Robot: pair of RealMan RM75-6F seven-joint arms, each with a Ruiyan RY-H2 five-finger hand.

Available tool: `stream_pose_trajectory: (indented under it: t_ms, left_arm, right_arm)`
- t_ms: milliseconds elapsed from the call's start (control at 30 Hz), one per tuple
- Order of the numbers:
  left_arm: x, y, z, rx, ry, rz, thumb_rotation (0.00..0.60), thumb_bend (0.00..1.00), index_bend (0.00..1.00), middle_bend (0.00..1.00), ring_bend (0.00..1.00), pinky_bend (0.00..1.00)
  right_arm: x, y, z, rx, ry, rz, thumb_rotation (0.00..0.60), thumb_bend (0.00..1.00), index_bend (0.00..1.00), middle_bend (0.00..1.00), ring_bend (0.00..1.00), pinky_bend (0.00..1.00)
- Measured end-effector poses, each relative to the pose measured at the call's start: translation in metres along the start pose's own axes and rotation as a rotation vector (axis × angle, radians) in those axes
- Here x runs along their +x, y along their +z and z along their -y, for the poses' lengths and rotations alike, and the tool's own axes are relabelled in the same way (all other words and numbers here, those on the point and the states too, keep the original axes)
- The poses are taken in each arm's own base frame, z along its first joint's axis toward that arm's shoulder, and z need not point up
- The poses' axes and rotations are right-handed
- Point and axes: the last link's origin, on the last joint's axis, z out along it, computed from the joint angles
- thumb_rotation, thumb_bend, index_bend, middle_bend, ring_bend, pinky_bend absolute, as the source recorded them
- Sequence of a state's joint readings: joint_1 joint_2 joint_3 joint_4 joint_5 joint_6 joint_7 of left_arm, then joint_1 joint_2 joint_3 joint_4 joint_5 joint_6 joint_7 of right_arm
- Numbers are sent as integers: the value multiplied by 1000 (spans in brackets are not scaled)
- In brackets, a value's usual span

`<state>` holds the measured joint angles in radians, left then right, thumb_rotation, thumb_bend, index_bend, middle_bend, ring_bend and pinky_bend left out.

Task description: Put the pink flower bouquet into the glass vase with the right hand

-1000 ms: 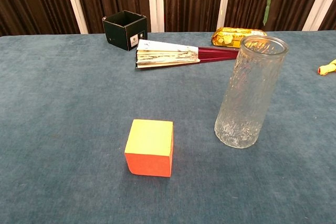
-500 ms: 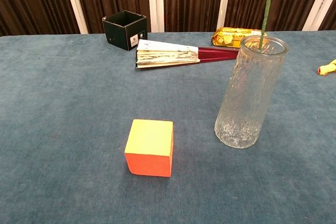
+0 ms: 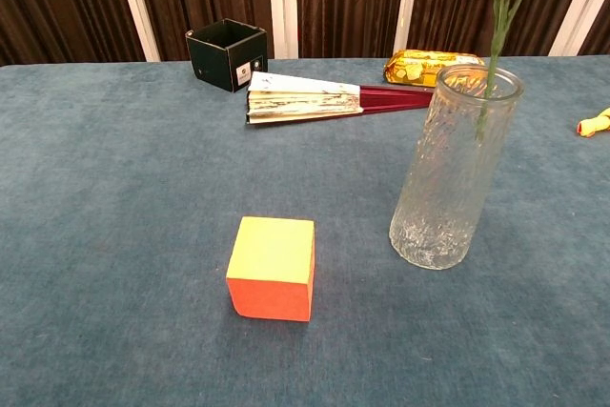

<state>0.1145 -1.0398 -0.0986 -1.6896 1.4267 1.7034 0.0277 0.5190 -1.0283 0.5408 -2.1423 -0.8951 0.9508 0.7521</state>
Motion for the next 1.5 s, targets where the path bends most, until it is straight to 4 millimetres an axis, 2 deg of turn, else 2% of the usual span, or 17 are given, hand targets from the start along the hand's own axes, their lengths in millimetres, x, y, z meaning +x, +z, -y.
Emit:
stream_pose_trajectory:
  t_ms: [367,667,767,1000,1067,1267,1500]
  left_arm:
    - [-2,0,-1,0,8,3,600,248,84,0,0,20]
    - [-2,1,-2,1,8,4,600,248,85,0,0,20]
    - [-2,1,-2,-2,9,6,600,248,85,0,0,20]
    - [-1,1,-1,2,5,2,600,248,86,0,0,20]
    - [-1,1,-1,1,6,4,600,248,86,0,0,20]
    - [-2,1,-2,-1,9,6,600,248,88,0,0,20]
    - [-3,1,-2,1,8,10,600,248,88,0,0,20]
  right_arm:
    - [1,-2,-30,-30,32,27,600,290,624,478,481,129]
    - [-2,-4,-44,-40,36,58,600,287,603,445,406,129]
    - [-3,-5,-47,-42,40,75,600,230,539,376,352,115]
    - [-5,-8,-54,-45,18,139,600,69,259,189,193,35]
    - [-5,-9,-55,-48,8,158,600,54,216,161,168,25]
    - [6,-21,-53,-57,-58,205,600,46,158,109,129,13]
    - [43,-48,-48,-86,-189,191,600,43,128,91,114,11]
